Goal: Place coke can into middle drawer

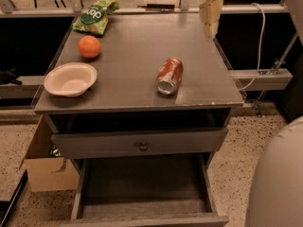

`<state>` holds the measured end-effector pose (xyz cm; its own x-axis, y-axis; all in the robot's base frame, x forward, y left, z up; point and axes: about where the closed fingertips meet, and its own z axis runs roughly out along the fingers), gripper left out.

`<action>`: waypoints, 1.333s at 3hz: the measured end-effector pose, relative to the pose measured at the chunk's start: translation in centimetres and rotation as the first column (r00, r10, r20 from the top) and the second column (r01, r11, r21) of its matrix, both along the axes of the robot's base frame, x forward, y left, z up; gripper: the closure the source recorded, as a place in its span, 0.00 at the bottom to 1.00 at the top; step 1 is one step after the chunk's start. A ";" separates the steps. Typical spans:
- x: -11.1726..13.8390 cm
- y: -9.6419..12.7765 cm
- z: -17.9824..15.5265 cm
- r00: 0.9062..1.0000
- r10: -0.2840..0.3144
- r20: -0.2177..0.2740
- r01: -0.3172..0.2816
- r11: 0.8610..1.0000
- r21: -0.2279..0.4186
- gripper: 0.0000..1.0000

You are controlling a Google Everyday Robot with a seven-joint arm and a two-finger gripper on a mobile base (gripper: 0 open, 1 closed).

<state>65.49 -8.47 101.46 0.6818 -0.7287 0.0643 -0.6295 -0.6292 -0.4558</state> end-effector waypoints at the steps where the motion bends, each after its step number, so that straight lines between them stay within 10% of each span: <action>1: 0.6 -0.6 -3.4 0.994 -0.071 -0.079 0.071 0.997 0.005 0.00; 2: 0.3 -1.5 -7.8 0.976 -0.127 -0.175 0.127 0.992 -0.009 0.00; 4: -0.9 -1.4 -10.0 0.967 -0.141 -0.211 0.140 0.990 -0.021 0.00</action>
Offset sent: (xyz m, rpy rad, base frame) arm -0.0186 -0.0322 -0.1338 -0.0334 0.3421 -0.1961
